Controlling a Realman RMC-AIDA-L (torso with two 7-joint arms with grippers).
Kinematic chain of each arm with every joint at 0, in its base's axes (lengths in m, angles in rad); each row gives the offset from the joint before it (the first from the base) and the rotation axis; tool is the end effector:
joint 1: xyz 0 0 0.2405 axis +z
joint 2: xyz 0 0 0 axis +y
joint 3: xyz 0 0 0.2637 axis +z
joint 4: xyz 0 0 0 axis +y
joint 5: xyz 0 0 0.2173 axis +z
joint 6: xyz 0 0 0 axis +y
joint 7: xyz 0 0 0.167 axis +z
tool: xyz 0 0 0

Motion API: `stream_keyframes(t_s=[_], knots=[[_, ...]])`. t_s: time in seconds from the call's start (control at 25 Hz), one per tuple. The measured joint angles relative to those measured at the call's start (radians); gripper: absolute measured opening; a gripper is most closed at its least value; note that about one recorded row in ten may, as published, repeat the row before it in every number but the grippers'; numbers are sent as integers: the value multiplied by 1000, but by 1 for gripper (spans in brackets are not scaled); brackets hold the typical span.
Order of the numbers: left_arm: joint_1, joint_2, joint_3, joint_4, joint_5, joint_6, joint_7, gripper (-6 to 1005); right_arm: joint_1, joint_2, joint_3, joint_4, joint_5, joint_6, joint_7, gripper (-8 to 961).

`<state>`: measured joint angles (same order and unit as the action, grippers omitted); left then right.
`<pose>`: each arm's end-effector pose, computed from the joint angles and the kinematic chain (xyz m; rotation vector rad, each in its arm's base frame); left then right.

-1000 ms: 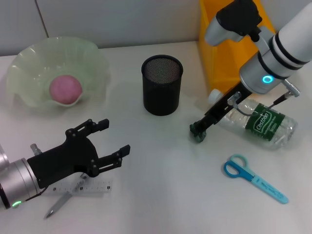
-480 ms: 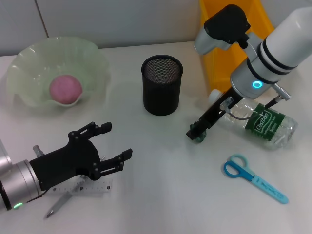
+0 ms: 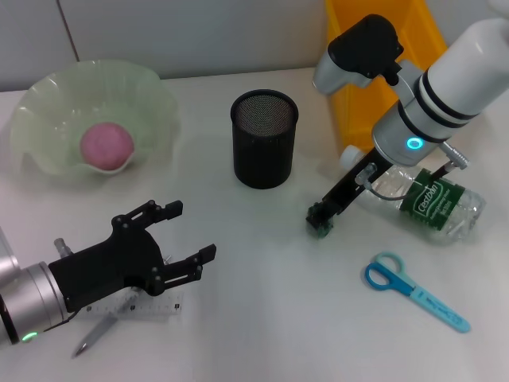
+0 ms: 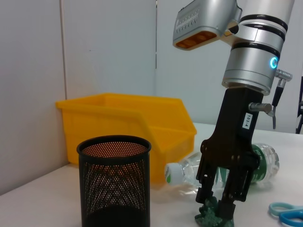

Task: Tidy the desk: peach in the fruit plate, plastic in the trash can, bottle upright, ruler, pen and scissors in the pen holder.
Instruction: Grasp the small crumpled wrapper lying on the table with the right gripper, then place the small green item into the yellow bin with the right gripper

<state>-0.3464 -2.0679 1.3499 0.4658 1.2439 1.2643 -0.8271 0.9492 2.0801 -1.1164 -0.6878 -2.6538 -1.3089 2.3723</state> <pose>-0.2809 0.3086 -0.0857 -2.5727 -0.3197 -0.7420 0.2026 0.4252 -0.0684 -2.6410 1.0012 -0.4826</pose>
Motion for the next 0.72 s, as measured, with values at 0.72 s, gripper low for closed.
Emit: stream_keyframes(t_s=[0.72], knots=[[1,0,2,-10,0,6,11,851,-10,0,4,3,0,12,7,461]])
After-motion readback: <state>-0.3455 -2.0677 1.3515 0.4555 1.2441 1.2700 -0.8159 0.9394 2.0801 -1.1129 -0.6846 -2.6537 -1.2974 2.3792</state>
